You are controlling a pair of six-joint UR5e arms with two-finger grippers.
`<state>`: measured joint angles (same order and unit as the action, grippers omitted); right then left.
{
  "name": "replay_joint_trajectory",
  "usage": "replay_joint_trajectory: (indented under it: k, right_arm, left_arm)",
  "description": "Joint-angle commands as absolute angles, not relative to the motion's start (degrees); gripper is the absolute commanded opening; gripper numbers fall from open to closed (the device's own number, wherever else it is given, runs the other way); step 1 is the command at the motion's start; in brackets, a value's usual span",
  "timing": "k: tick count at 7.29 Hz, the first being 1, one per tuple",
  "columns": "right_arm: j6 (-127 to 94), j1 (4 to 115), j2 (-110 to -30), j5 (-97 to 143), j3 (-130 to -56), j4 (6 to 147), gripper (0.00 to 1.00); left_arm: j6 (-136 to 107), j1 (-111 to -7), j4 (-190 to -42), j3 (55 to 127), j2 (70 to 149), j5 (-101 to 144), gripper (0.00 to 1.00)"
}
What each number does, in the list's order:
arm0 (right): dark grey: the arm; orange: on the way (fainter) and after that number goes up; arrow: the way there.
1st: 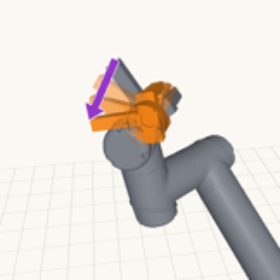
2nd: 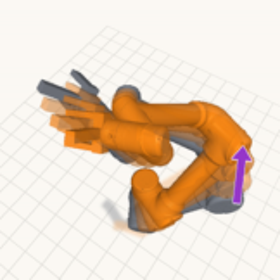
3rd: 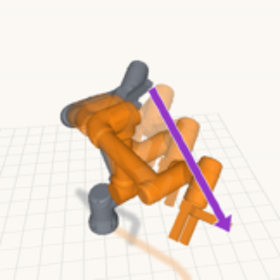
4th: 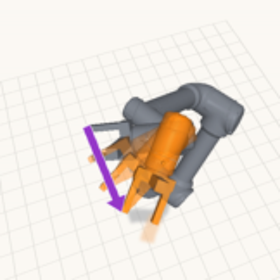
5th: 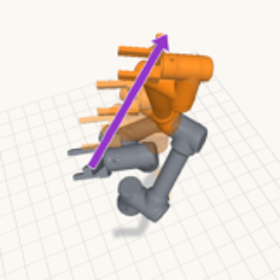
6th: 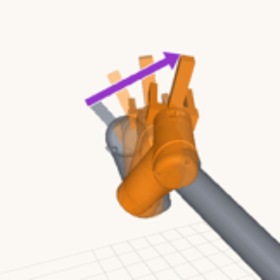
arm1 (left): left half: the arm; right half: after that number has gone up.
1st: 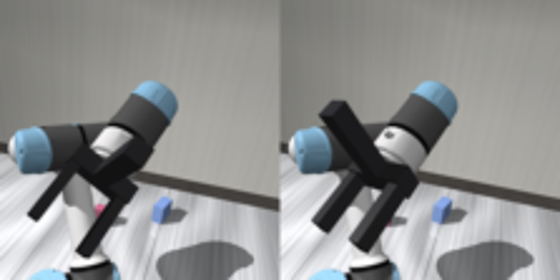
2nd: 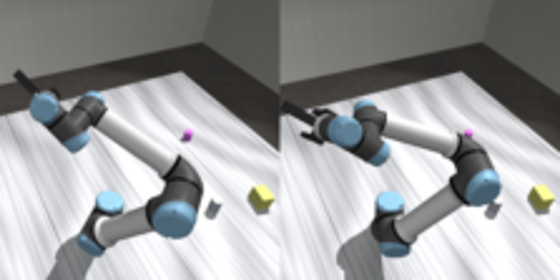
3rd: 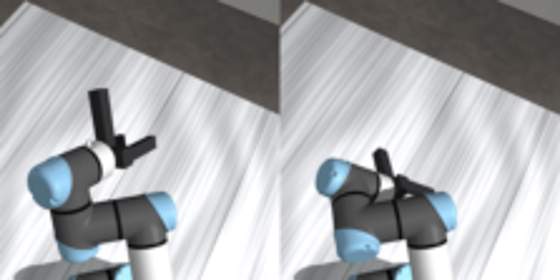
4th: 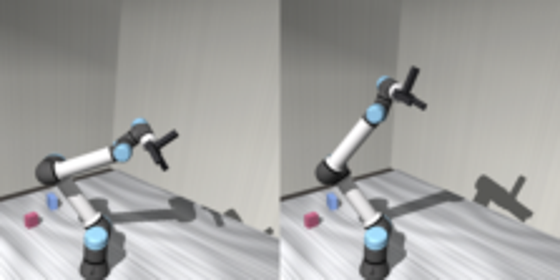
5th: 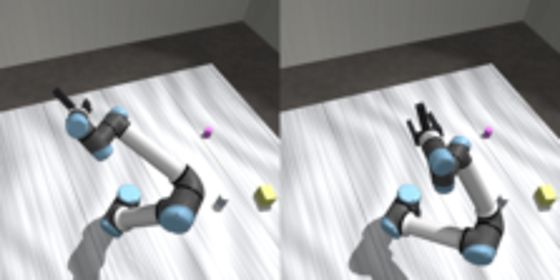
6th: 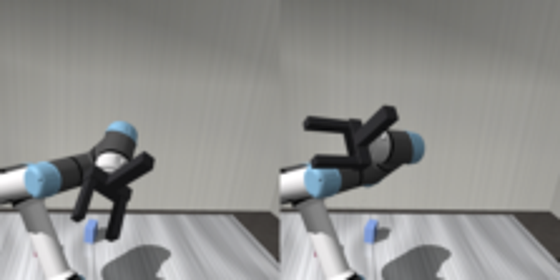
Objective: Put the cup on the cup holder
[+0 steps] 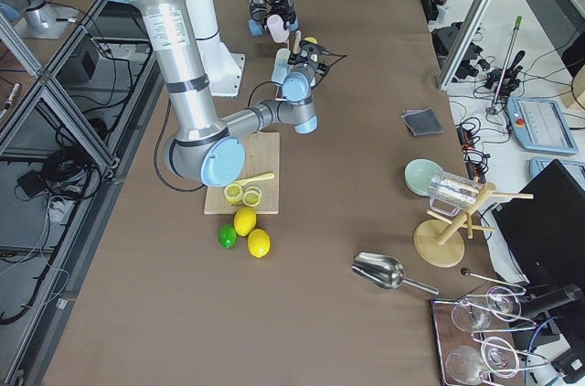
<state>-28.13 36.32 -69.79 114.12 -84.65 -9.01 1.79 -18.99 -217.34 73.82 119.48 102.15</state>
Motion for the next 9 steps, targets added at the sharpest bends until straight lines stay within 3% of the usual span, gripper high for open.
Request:
replay_joint_trajectory:
  k: [1,4,9]
  right_arm:
    - [-28.21,41.98,-70.57,123.78,-87.34,-2.43,0.99]
    - [-28.04,52.43,-78.99,137.86,-98.84,22.14,1.00]
    - [-25.85,70.02,-85.50,139.77,-100.19,59.79,1.00]
  left_arm:
    - [1.67,-18.90,-217.27,73.04,119.36,102.13,0.56]
    - [1.58,-18.90,-217.00,72.16,120.05,102.13,0.56]
    - [1.67,-18.98,-216.04,71.20,120.67,100.82,0.56]
